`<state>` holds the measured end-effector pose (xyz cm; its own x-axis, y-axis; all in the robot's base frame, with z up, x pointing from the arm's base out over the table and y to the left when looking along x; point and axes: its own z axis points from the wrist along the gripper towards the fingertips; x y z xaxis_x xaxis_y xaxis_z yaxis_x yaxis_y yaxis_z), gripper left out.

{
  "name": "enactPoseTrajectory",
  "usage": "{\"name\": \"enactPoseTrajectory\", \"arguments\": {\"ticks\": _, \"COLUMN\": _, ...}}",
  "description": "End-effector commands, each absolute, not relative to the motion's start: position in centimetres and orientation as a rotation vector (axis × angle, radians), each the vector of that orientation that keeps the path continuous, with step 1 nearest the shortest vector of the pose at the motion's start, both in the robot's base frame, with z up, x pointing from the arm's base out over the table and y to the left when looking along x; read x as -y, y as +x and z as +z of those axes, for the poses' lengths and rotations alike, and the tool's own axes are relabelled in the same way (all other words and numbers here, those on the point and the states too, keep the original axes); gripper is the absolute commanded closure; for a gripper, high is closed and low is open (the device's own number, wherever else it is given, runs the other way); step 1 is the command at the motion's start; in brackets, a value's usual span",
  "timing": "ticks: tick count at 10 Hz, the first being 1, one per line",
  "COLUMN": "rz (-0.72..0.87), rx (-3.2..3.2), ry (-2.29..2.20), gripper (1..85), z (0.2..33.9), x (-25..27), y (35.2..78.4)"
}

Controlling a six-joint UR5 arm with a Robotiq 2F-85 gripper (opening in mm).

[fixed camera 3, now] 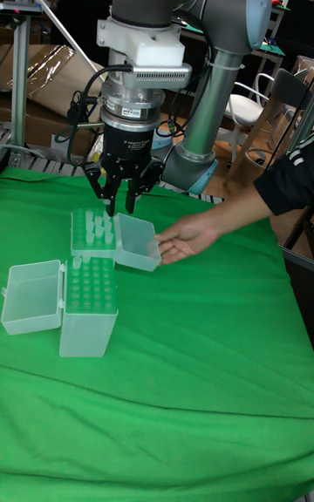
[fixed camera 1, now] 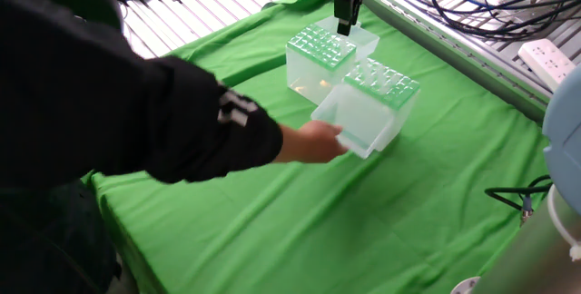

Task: Insert a large pipette tip into the holder for large pipette tips

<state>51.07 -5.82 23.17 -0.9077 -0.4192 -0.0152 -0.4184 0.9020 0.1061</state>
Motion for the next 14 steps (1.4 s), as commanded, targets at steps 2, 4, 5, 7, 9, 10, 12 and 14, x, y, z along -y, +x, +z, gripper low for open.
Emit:
{"name": "enactPoseTrajectory", "arguments": {"ticks": 2, "rz": -0.205, "rx": 3.057, "ry": 0.635, "gripper": 46.0, "z": 23.5, "x": 4.3, "y": 50.7}}
{"name": "enactPoseTrajectory", "arguments": {"ticks": 4, "rz": -0.129, "rx": 3.06, "ry": 0.583, "gripper": 46.3, "z": 23.7, "x": 3.1, "y": 50.3}}
{"name": "enactPoseTrajectory", "arguments": {"ticks": 5, "rz": -0.112, "rx": 3.062, "ry": 0.58, "gripper": 49.3, "z": 23.5, "x": 3.0, "y": 50.3}}
{"name": "enactPoseTrajectory", "arguments": {"ticks": 7, "rz": -0.155, "rx": 3.064, "ry": 0.627, "gripper": 50.3, "z": 23.3, "x": 4.6, "y": 50.3}}
{"name": "enactPoseTrajectory", "arguments": {"ticks": 9, "rz": -0.129, "rx": 3.058, "ry": 0.52, "gripper": 50.3, "z": 23.4, "x": 5.5, "y": 49.8}}
{"name": "enactPoseTrajectory", "arguments": {"ticks": 10, "rz": -0.056, "rx": 3.064, "ry": 0.425, "gripper": 50.3, "z": 23.4, "x": 6.7, "y": 49.8}}
{"name": "enactPoseTrajectory", "arguments": {"ticks": 12, "rz": -0.003, "rx": 3.097, "ry": 0.234, "gripper": 51.7, "z": 23.3, "x": 7.5, "y": 50.2}}
{"name": "enactPoseTrajectory", "arguments": {"ticks": 14, "rz": -0.024, "rx": 3.105, "ry": 0.278, "gripper": 52.3, "z": 23.0, "x": 8.4, "y": 50.5}}
